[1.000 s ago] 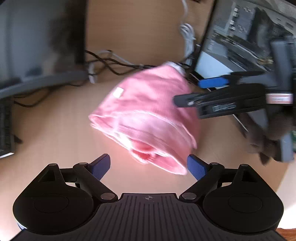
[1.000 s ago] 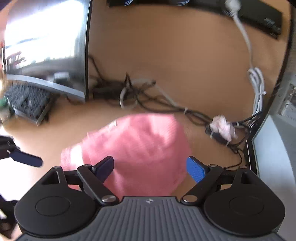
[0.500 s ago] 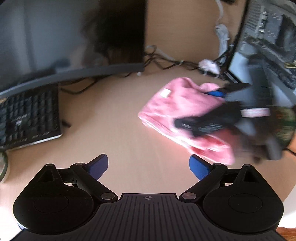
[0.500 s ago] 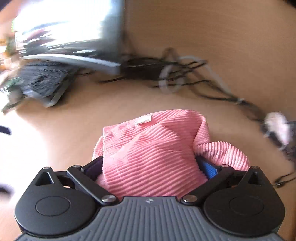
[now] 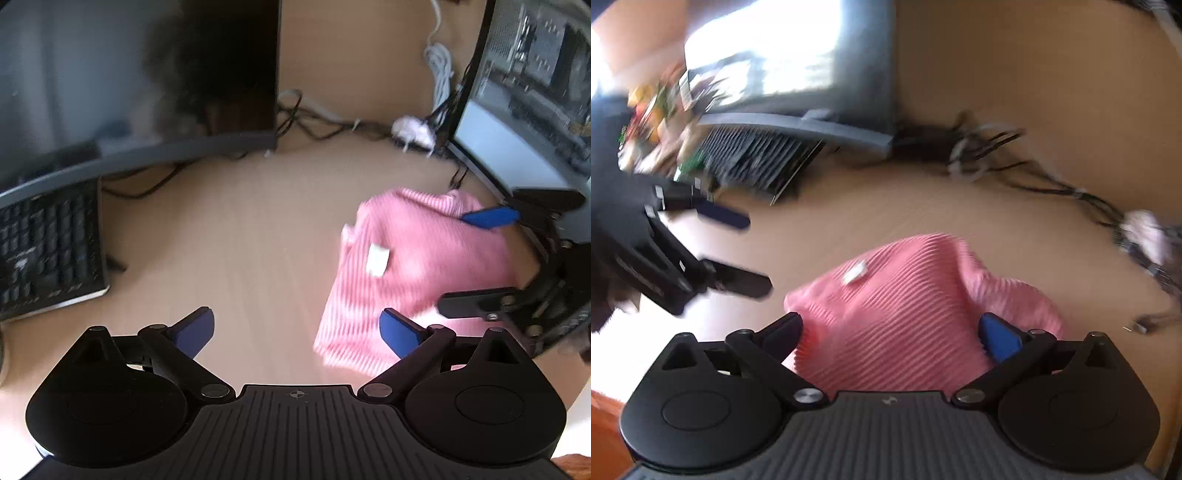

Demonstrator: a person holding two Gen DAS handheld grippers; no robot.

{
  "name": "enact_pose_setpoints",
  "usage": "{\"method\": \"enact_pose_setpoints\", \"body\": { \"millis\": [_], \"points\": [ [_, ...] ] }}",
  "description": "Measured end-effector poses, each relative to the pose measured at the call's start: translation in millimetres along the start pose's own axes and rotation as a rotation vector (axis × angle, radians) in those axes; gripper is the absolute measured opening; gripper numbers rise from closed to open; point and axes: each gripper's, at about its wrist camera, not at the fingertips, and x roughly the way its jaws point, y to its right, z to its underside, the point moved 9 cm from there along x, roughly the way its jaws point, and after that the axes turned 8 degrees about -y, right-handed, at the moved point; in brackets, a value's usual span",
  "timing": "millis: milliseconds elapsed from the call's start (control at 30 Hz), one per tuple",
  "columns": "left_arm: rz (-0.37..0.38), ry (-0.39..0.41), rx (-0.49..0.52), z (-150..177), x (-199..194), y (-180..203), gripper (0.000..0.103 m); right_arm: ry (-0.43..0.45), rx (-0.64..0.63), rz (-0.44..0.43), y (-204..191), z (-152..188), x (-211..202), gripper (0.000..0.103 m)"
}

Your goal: Fold clothes

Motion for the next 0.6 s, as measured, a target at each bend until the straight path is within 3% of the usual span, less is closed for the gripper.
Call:
{"method": "enact_pose_setpoints", "body": {
  "millis": [100,200,267,367,467,500,600],
  "points": [
    [0.100,0.043,-0.024,-22.4,3.7,9.3,0.101,0.022,0.009,0.069,-3.0,15.6,-27.0,0.103],
    [0.237,0.075,-0.005,-49.3,15.0,40.9,0.102,-0.035,0.048,0.073,-9.0,48.8,-32.6,0.103],
    [0.307,0.085,0.050,-64.2,30.5,73.4,0.102,-0.069,0.053,0.132,-8.1,67.9,-27.6,0.103],
    [0.206,0.038,0.109,-69.4,64.5,98.7,0.102,-0.087,0.116,0.286,10.8,84.8,-27.3,0.102],
    [0.110,-0.027,0.096,-58.1,78.7,101.6,0.102,-0.068,0.159,0.449,32.8,90.2,-39.2,0.102],
    [0.099,-0.034,0.079,-54.3,76.1,99.4,0.102,-0.063,0.141,0.478,34.6,91.7,-42.3,0.102],
    [0.067,-0.050,0.034,-43.6,67.5,92.1,0.102,-0.058,0.136,0.444,34.5,97.3,-41.5,0.102]
  ]
}}
